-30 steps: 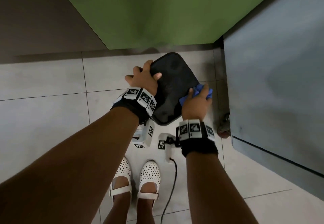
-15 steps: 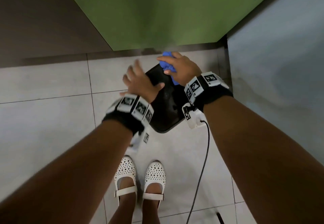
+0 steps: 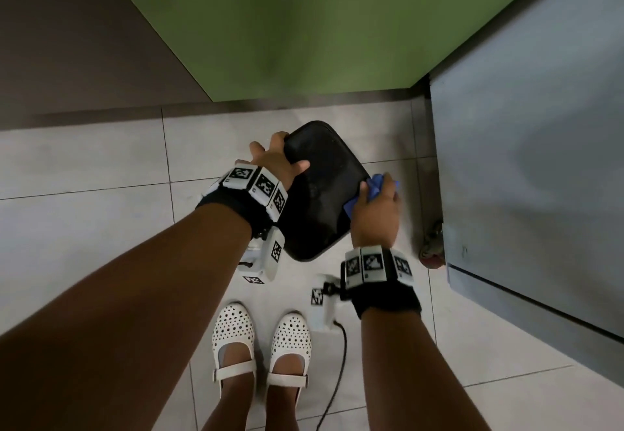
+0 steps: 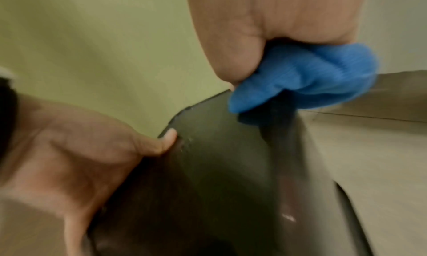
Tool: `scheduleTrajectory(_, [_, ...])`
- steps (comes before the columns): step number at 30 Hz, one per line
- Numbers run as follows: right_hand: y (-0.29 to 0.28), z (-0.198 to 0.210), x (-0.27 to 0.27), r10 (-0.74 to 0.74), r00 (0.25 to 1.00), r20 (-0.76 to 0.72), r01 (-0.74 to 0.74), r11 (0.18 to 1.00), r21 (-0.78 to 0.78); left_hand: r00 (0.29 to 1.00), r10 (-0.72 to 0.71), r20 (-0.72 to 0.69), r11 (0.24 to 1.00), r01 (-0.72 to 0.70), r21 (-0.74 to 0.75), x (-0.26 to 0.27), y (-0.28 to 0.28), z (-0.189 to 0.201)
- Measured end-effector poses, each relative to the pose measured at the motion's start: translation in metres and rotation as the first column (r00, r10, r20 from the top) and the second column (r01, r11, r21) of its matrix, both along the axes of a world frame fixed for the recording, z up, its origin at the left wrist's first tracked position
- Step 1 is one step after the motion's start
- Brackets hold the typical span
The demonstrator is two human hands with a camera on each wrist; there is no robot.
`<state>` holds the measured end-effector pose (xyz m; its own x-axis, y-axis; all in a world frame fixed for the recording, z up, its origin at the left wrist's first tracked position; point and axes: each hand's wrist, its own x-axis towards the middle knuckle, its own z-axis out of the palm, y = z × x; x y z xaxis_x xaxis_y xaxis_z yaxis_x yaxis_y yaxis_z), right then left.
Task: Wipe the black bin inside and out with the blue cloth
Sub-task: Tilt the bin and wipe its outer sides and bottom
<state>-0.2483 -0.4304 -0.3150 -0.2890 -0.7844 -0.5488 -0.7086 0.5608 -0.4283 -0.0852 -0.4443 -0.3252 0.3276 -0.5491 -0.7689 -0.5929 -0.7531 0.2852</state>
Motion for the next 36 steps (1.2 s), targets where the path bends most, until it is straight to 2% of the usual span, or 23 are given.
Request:
scheduleTrajectory(1, [-0.006,0.000,0.005,0.027,0.998,-0.051,-0.026,0.999,0.024,1.000,-0.021,0.010,1.000,0.021,0.009,0.000,0.000,-0.002])
scheduleTrajectory(3, [-0.021,-0.001,0.021,0.215,0.964,-0.156,-0.209,0.977,0.051,0.999,-0.048,0.019,0.999,0.048,0.006,-0.001,0.001,-0.002])
scheduleTrajectory(5, [-0.039,-0.001,0.043,0.439,0.875,-0.205,-0.438,0.897,0.051,0.998,-0.053,0.035,0.998,0.053,-0.019,-0.003,0.001,-0.002])
scheduleTrajectory(7, [-0.058,0.000,0.061,0.551,0.815,-0.179,-0.553,0.832,0.043,0.998,-0.042,0.037,0.998,0.044,-0.042,-0.004,0.002,-0.002])
scheduleTrajectory(10, [-0.067,0.001,0.061,0.612,0.782,-0.114,-0.614,0.789,0.025,1.000,-0.004,0.010,0.999,0.004,-0.046,0.000,0.004,0.002])
scheduleTrajectory(11, [-0.061,0.001,0.052,0.593,0.797,-0.117,-0.596,0.803,0.009,1.000,0.002,-0.011,0.999,-0.003,-0.043,0.001,0.003,0.004])
scheduleTrajectory(13, [-0.036,0.001,0.029,0.440,0.886,-0.150,-0.449,0.893,-0.034,1.000,0.015,-0.026,0.999,-0.016,-0.033,0.001,0.002,0.005])
scheduleTrajectory(15, [-0.003,0.003,0.013,0.131,0.990,-0.042,-0.133,0.990,-0.055,1.000,0.013,-0.015,1.000,-0.013,-0.015,-0.001,0.002,0.003])
scheduleTrajectory(17, [0.019,0.003,0.012,-0.170,0.978,0.124,0.173,0.985,-0.013,1.000,0.013,-0.004,1.000,-0.013,0.009,-0.001,0.002,0.002])
scheduleTrajectory(18, [0.023,0.002,0.014,-0.242,0.959,0.147,0.242,0.970,0.018,1.000,0.022,-0.015,1.000,-0.022,0.011,-0.002,0.001,0.005])
scheduleTrajectory(20, [0.018,0.000,0.016,-0.261,0.959,0.114,0.257,0.965,0.053,0.995,0.076,-0.065,0.997,-0.078,-0.020,-0.003,0.001,0.010])
scheduleTrajectory(22, [0.003,0.002,0.013,-0.163,0.984,0.066,0.161,0.986,0.034,0.970,0.195,-0.143,0.978,-0.203,-0.046,-0.009,0.002,0.015])
scheduleTrajectory(25, [-0.029,0.004,-0.001,0.090,0.996,0.001,-0.090,0.996,0.020,0.905,0.405,-0.130,0.913,-0.408,0.005,-0.025,0.013,0.014])
scheduleTrajectory(28, [-0.060,0.006,-0.008,0.379,0.925,-0.041,-0.378,0.925,0.016,0.860,0.493,-0.135,0.870,-0.480,0.115,-0.038,0.027,0.012])
scheduleTrajectory(29, [-0.069,0.006,-0.009,0.459,0.888,-0.039,-0.459,0.888,0.005,0.853,0.500,-0.147,0.866,-0.488,0.114,-0.042,0.030,0.010])
scheduleTrajectory(31, [-0.079,0.003,-0.006,0.576,0.816,-0.039,-0.577,0.816,-0.023,0.863,0.483,-0.145,0.874,-0.485,0.021,-0.045,0.031,0.008])
scheduleTrajectory(32, [-0.082,0.001,-0.003,0.615,0.787,-0.044,-0.617,0.786,-0.047,0.903,0.419,-0.093,0.904,-0.424,-0.047,-0.043,0.029,0.009])
scheduleTrajectory(34, [-0.085,-0.003,0.005,0.659,0.748,-0.077,-0.663,0.742,-0.095,0.977,0.196,0.080,0.975,-0.186,-0.126,-0.036,0.018,0.012])
scheduleTrajectory(36, [-0.088,-0.004,0.016,0.706,0.689,-0.164,-0.722,0.688,-0.073,0.989,-0.036,0.143,0.990,0.054,-0.127,-0.029,0.002,0.014])
